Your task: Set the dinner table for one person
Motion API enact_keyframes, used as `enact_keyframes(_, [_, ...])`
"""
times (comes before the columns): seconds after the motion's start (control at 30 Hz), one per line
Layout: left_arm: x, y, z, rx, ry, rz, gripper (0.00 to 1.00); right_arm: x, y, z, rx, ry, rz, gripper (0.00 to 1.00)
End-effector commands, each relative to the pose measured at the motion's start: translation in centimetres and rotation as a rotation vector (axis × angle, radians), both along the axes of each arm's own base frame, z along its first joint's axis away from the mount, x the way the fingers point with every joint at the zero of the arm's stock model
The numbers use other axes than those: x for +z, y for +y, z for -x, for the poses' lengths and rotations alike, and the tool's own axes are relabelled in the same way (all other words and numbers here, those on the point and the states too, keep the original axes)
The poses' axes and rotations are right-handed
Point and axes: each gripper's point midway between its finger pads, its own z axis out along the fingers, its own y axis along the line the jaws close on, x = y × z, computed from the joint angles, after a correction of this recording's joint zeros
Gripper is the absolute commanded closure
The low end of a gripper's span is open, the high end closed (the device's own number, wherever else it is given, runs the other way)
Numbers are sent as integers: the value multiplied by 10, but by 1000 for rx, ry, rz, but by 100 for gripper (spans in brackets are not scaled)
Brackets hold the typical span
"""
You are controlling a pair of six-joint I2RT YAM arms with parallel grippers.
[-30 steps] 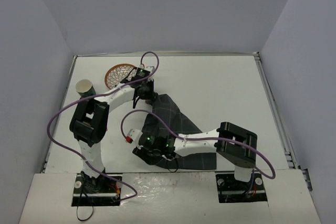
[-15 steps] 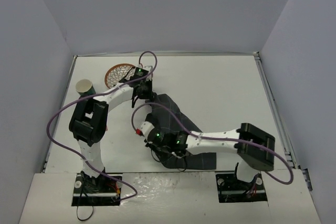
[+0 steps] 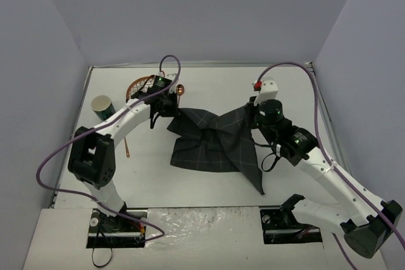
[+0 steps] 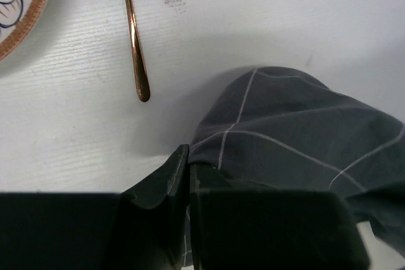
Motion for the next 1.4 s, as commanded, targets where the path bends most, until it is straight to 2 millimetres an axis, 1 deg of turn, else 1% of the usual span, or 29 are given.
enact_keyframes(0.0, [89,6,2,-8,-172,56,100,44,-44,-17,-143,-98,-18,100])
enact_keyframes(0.07, [110,9,10,-16,-204,64,100,52,-63,-22,-194,-118,-10,100])
enact_keyframes(0.13, [126,11,17,-28,-231,73,100,65,-76,-25,-233,-148,-11,100])
enact_keyframes(0.3, [166,7,43,-95,-292,112,100,86,-107,-33,-328,-194,17,100])
enact_keyframes(0.43, [188,-6,66,-173,-345,102,100,103,-119,-36,-372,-226,21,100])
enact_keyframes(0.47, [195,-7,73,-192,-363,87,100,110,-123,-36,-385,-242,16,100])
enact_keyframes(0.5, [205,-16,82,-225,-386,88,100,115,-125,-36,-394,-252,12,100])
enact_keyframes(0.57, [222,-25,98,-263,-426,87,100,126,-131,-34,-415,-275,6,100])
enact_keyframes(0.63, [230,-28,107,-276,-443,88,100,136,-136,-31,-430,-298,1,100])
enact_keyframes(0.67, [240,-31,115,-283,-468,97,100,143,-140,-27,-444,-315,2,100])
enact_keyframes(0.7, [246,-34,121,-292,-479,107,100,149,-144,-23,-458,-332,1,100])
enact_keyframes(0.73, [249,-39,128,-303,-483,117,100,155,-149,-19,-473,-348,-1,100])
enact_keyframes(0.8, [261,-45,145,-328,-512,137,100,168,-160,-5,-511,-388,-2,100])
enact_keyframes(0.9, [276,-53,168,-360,-542,168,100,183,-173,13,-551,-431,0,100])
enact_keyframes(0.97, [283,-57,181,-377,-553,192,100,191,-181,26,-571,-457,-8,100])
enact_keyframes(1.03, [291,-64,198,-411,-561,215,100,194,-188,36,-597,-466,-8,100])
enact_keyframes(1.1, [295,-66,210,-429,-559,232,100,201,-195,48,-616,-486,-20,100])
enact_keyframes(1.13, [295,-67,211,-429,-559,233,100,204,-196,51,-617,-497,-28,100])
enact_keyframes(1.17, [296,-68,216,-435,-545,250,100,209,-200,58,-628,-512,-41,100])
enact_keyframes(1.23, [293,-69,218,-425,-522,262,100,211,-203,63,-640,-513,-42,100])
enact_keyframes(1.3, [284,-70,216,-414,-504,250,100,211,-205,63,-657,-502,-33,100])
enact_keyframes(1.37, [272,-69,203,-367,-494,204,100,204,-204,55,-668,-472,-14,100])
